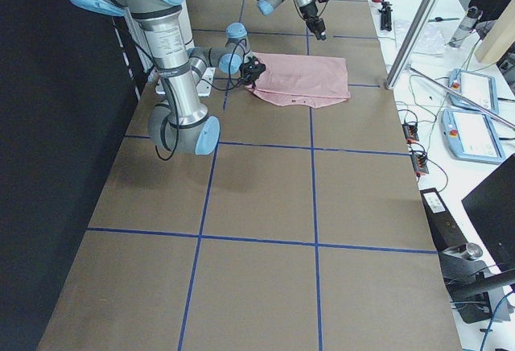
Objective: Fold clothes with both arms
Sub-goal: 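Move both grippers to the shirt edge nearest the robot and grasp it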
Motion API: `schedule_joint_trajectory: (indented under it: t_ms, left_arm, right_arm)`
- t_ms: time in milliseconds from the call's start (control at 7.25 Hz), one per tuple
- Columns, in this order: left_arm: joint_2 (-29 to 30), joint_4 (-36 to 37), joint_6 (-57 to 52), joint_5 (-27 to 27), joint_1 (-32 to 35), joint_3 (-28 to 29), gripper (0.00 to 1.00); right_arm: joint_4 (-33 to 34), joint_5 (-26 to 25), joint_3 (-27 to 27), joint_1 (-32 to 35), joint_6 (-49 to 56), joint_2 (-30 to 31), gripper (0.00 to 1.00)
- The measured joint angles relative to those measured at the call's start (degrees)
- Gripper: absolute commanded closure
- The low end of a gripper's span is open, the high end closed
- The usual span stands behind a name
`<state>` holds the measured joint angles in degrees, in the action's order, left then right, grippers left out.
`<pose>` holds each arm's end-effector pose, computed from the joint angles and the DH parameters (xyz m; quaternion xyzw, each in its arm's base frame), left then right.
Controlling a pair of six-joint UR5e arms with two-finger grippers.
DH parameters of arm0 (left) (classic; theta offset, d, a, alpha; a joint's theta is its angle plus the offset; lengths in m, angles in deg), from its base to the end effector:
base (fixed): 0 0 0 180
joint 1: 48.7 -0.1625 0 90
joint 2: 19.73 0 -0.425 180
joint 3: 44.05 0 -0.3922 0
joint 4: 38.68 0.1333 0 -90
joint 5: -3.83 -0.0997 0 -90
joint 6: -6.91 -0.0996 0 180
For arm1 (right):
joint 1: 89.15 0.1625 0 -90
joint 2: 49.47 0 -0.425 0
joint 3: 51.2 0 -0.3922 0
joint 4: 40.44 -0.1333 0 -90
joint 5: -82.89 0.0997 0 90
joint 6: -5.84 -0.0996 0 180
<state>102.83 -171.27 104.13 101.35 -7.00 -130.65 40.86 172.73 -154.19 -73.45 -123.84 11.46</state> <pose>0.4398 -0.5529 0.2658 0.1226 0.5742 -0.2998 0.7519 -0.5779 -0.3012 0.2570 -0.0878 -0.4195 0.4204 0.7997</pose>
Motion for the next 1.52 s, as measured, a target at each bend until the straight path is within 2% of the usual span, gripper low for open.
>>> schedule_joint_trajectory:
  t_ms: [138,276,552,966,1517]
  left_arm:
    - [-2.92,0.26,1.03,-0.22,-2.22,-3.48,0.42]
    - [-6.25,0.5,2.69,-1.34,-5.45,-7.44,0.36]
    - [-11.21,5.95,5.95,-3.64,-12.35,-15.05,0.36]
    - [-12.61,17.78,7.18,-4.45,-18.51,-18.92,0.36]
    - [-13.73,25.69,9.97,-2.17,-21.53,-21.54,0.37]
  right_arm:
    - [0.0,-0.03,-0.32,-0.24,0.03,0.21,1.0]
    - [0.0,-0.05,-0.49,-0.46,0.09,0.37,1.0]
    - [0.0,-0.03,-1.33,-0.51,0.31,1.17,1.0]
    - [0.0,0.04,-2.03,-0.57,0.4,1.7,1.0]
    - [0.0,0.07,-2.91,-0.51,0.38,1.81,1.0]
